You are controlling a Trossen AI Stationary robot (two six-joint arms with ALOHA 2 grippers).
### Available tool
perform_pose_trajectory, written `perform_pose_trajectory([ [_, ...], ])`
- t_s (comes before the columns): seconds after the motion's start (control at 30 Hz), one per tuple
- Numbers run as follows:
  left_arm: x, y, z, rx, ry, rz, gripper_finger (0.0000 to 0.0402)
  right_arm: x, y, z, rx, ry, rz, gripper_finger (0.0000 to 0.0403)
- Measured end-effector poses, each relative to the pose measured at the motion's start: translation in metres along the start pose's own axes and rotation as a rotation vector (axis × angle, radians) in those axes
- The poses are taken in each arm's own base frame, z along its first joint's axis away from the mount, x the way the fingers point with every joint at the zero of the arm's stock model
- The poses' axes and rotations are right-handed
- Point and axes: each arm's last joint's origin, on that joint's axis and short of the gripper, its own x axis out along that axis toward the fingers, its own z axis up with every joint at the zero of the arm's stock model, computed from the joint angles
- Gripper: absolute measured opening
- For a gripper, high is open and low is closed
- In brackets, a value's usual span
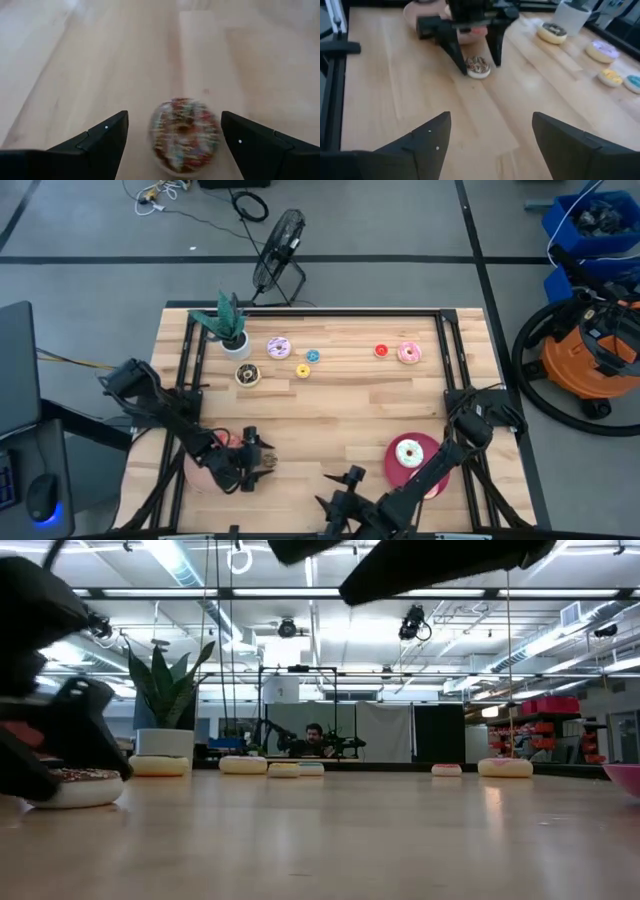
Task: Pick & Place donuts
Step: Put the small brown donut on the light pink plate
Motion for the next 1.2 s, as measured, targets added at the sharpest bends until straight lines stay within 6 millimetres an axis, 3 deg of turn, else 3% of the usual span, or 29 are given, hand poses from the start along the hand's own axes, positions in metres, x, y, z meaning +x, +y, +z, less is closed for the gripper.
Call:
perform_pose_trajectory([
  [0.2, 0.008, 0.004, 0.000, -0.023, 0.035, -0.022, 0.0314, 0.000, 0.001, 0.000, 0.003, 0.012, 0.015, 0.0290],
  [0.57, -0.002, 0.001, 0.005, 0.011, 0.095, -0.118, 0.0215, 0.000, 0.001, 0.000, 0.002, 0.016, 0.017, 0.0290],
  [0.73, -0.025, -0.003, 0.029, 0.048, 0.222, -0.165, 0.0193, 0.000, 0.001, 0.000, 0.002, 0.017, 0.018, 0.0290],
  [0.93, -0.069, -0.016, 0.056, 0.094, 0.408, -0.096, 0.0190, 0.000, 0.000, -0.001, -0.009, 0.018, 0.016, 0.0290],
  [1.07, -0.085, -0.021, 0.048, 0.070, 0.418, -0.023, 0.0190, 0.000, 0.000, -0.001, -0.012, 0.019, 0.016, 0.0290],
  [1.2, -0.088, -0.017, 0.026, 0.018, 0.425, 0.026, 0.0190, 0.000, 0.000, -0.001, -0.013, 0.019, 0.016, 0.0290],
])
